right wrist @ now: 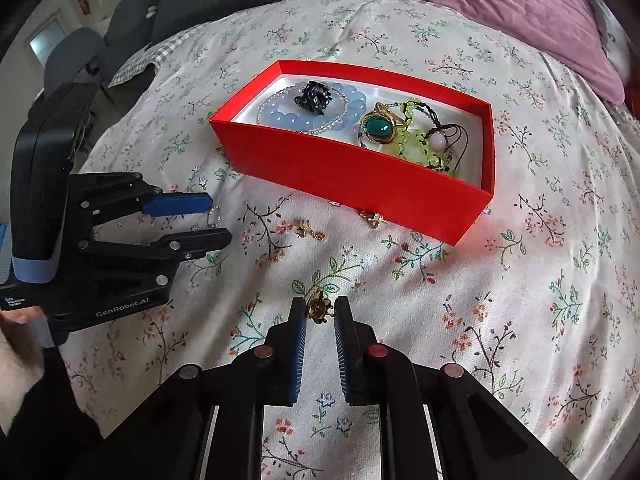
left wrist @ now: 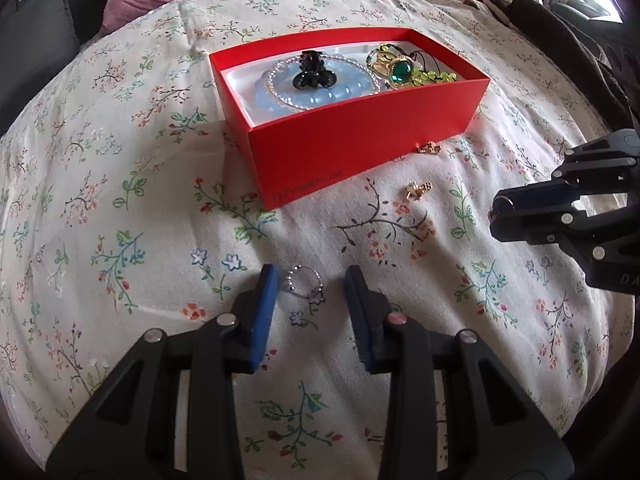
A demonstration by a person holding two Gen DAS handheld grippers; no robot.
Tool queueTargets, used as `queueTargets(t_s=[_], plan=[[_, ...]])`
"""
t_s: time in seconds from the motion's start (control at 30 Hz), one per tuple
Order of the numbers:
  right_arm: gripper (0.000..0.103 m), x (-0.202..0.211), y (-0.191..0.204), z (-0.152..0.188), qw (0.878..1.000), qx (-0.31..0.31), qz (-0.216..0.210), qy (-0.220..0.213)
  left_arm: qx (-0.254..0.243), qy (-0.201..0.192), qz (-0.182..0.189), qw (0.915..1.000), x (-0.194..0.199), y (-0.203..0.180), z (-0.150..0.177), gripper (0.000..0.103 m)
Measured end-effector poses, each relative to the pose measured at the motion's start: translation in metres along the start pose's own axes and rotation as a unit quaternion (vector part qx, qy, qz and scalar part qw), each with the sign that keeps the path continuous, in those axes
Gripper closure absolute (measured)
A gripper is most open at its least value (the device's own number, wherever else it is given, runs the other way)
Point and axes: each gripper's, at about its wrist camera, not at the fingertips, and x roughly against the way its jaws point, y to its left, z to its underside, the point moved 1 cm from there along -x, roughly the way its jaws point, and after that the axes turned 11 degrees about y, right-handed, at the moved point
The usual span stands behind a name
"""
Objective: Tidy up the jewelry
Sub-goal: 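Grasp the silver ring with the left tool while the right tool grasps the gold ring, then carry the silver ring and gold ring over the red box with both tools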
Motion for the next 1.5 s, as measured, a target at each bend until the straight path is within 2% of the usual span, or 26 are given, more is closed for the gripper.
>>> queueTargets(t_s=[0.17, 0.5, 0.8, 1.13, 1.5], plan=[[0.089, 0.0, -0.003, -0.001, 1.0, -0.005, 0.001, -0.002, 0.003, -0.001, 0.0, 1.0, 0.0, 0.001, 0.0, 0.082], [0.089, 0.005, -0.004, 0.0, 1.0, -0.007, 0.0, -0.009, 0.0, 0.004, -0.001, 1.0, 0.01, -0.004, 0.002, 0.083], [0.089, 0.019, -0.01, -0.006, 0.999, -0.02, -0.008, -0.03, 0.005, -0.022, -0.001, 0.9997, 0.034, -0.008, -0.009, 0.083], [0.089, 0.04, -0.023, -0.018, 0.996, -0.058, -0.019, -0.071, 0.043, -0.058, 0.011, 0.9974, 0.056, -0.005, -0.035, 0.083], [0.088, 0.05, -0.046, -0.042, 0.987, -0.108, -0.022, -0.113, 0.079, -0.076, -0.007, 0.9939, 0.051, -0.002, -0.061, 0.083]])
